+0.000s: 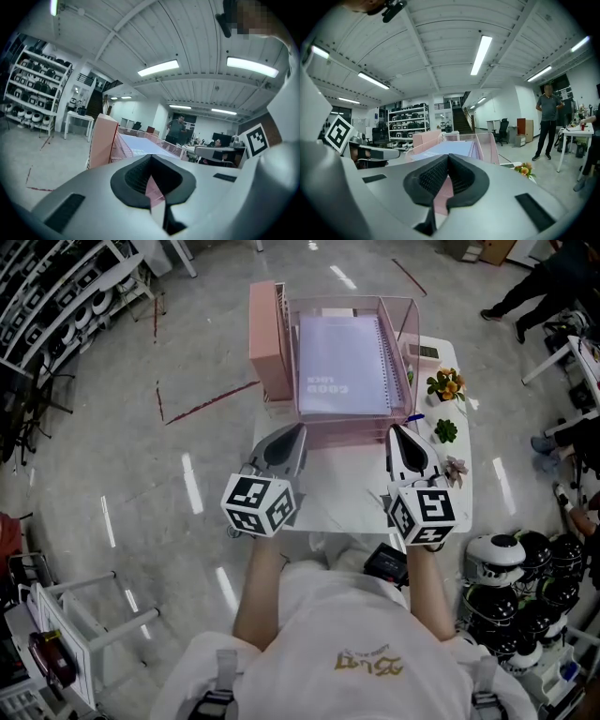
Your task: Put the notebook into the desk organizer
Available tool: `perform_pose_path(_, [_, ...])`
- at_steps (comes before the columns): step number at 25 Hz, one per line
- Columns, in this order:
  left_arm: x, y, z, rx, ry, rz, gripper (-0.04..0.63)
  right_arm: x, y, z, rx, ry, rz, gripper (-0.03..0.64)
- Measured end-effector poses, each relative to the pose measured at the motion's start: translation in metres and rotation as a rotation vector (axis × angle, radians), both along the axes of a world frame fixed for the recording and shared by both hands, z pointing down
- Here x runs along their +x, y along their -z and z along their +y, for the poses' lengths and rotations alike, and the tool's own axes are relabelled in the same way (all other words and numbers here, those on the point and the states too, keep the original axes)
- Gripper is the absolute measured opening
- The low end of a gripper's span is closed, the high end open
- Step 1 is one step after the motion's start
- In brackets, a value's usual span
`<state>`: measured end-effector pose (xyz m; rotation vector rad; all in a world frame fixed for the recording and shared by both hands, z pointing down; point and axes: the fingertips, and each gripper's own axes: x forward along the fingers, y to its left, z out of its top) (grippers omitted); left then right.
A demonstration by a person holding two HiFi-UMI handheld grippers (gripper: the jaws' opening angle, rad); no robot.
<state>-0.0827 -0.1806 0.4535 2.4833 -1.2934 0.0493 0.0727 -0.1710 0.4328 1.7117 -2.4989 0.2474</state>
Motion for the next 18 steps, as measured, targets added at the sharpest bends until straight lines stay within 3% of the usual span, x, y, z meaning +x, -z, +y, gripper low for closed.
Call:
perform_pose_path(3, [0.0011,-0.0018,0.0008,0.010,-0.003,-0.046,0.017,0.0030,-0.0035,-0.0010,-0.005,-0.014,0.010,0.009])
perform_pose_path(18, [0.0046,-0.0052,-0.0006,-0.005,-0.012,-0.022,0.017,0.0003,0.0006,-0.0004,0.017,-0.010,0.021,0.009])
